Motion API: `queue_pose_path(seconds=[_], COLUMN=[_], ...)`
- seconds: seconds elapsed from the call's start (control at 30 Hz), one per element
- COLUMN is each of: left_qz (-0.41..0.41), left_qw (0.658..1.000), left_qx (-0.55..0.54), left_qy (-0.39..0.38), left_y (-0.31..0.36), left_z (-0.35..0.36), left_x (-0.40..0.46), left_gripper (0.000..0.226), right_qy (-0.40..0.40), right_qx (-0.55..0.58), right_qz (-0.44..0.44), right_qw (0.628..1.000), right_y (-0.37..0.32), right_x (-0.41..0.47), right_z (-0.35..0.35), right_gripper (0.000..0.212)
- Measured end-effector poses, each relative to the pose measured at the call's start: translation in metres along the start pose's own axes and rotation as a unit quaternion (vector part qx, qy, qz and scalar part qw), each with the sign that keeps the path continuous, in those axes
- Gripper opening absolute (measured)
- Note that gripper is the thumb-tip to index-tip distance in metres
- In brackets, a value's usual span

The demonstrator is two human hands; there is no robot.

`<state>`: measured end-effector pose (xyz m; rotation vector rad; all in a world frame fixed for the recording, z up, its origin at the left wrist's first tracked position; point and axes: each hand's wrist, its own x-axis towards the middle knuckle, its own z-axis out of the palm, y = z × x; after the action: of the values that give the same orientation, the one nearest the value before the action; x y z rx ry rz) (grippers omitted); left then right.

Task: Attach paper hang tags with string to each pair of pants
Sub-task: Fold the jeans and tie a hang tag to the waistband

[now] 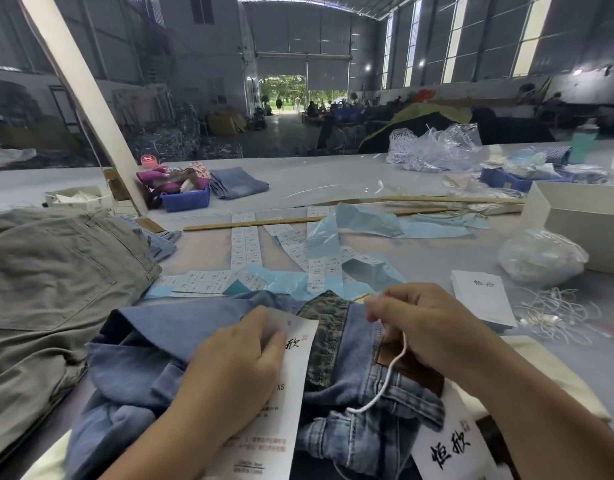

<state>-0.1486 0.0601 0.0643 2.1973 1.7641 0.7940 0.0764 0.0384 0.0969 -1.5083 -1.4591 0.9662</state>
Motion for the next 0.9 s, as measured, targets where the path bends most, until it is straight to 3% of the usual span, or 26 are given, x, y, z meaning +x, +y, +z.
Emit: queue_pose_path(seconds=[0.1,0.2,0.27,0.33,0.43,0.57,0.63,0.77,0.9], left_qz=[0.025,0.060,0.053,0.032,0.022,0.032,0.037,0.006,-0.015], left_qw=[1.000,0.997,0.996,0.995,0.992,0.992,0.990,0.938,0.894], left_qx=[-0.002,-0.042,-0.067,-0.098,-0.126,-0.118,-0.138,-0.332,-0.413], left_qy=[-0.008,-0.016,-0.021,-0.017,-0.014,0.011,0.012,-0.097,-0.172], left_y=[0.009,0.022,0.029,0.035,0.042,0.043,0.043,0.051,0.062], left_z=[-0.004,-0.003,-0.002,-0.002,0.002,0.009,0.009,0.000,-0.004], left_x=[0.010,0.021,0.029,0.035,0.037,0.037,0.037,0.034,0.029], left_gripper=[0.017,0.021,0.018,0.014,0.016,0.018,0.018,0.015,0.012], right_qy=[-0.038,-0.143,-0.209,-0.220,-0.187,-0.116,-0.078,0.003,0.043], right_qx=[0.032,-0.063,-0.111,-0.145,-0.192,-0.155,-0.165,-0.117,0.068], right_qz=[-0.006,-0.028,-0.042,-0.063,-0.114,-0.168,-0.183,-0.173,-0.113], right_qw=[0.999,0.987,0.971,0.963,0.957,0.967,0.966,0.978,0.990], right_y=[-0.006,-0.010,-0.010,-0.009,-0.004,0.004,0.008,0.009,-0.001], right_x=[0.003,-0.004,-0.011,-0.016,-0.019,-0.022,-0.023,-0.026,-0.027], right_z=[-0.005,-0.014,-0.019,-0.021,-0.018,-0.013,-0.013,-0.014,-0.014], right_gripper=[0.040,0.021,0.029,0.032,0.027,0.008,0.010,0.017,0.012])
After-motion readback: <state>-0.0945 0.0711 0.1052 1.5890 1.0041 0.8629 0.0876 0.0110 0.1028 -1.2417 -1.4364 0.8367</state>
